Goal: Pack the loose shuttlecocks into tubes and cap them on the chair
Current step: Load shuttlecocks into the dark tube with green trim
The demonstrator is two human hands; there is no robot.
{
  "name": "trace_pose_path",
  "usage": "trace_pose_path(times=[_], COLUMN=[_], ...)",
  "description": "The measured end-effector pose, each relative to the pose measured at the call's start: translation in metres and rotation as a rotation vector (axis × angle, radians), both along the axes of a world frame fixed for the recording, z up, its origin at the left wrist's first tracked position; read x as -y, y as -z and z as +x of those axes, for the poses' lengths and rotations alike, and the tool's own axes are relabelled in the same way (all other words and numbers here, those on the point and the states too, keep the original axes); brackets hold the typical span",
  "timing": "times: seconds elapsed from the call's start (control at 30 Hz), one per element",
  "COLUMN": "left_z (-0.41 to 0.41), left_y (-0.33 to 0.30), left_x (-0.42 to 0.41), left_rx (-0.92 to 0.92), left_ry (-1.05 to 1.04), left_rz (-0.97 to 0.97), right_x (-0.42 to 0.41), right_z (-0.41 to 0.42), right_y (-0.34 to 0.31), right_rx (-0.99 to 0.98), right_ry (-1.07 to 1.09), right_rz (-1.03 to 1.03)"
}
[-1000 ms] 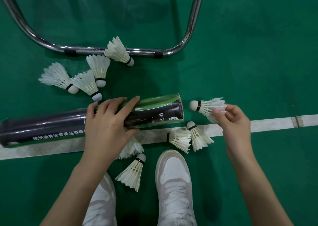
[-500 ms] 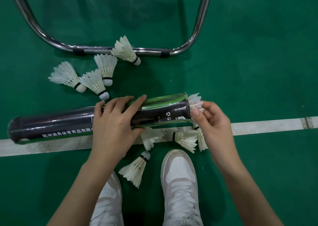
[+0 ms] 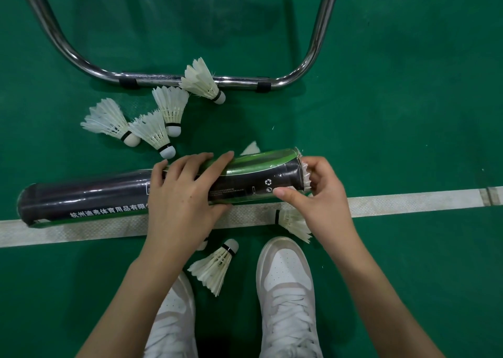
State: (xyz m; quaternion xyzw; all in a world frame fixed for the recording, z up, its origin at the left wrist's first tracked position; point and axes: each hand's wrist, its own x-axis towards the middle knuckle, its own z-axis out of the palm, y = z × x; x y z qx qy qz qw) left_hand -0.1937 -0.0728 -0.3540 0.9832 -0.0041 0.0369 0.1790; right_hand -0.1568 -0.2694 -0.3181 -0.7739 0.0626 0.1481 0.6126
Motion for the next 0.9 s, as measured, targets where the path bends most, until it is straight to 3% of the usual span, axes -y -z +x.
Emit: trace_pose_path(times=[0.23,0.47,0.67,0.9], left_z=[-0.002,-0.002,-0.002,-0.008], left_y=[-0.003,-0.002,-0.004,-0.001], left_x=[0.002,0.001,0.002,-0.002], left_rx=[-0.008,-0.008,-0.012,-0.053], left_ry=[0.009,0.008,0.011,0.022], left_rz=[-0.012,-0.017,-0.012,0.009], right_x=[0.005,0.007,0.010,0.011], right_z=[0.005,0.007,0.009,0.014], right_y=[-0.001,0.000,0.002,0.009], right_rx=[-0.108,-0.097,-0.142,-0.285], right_ry=[-0.163,-0.176,-0.210,-0.407], right_rz=[0.113,0.138,0.138,0.087])
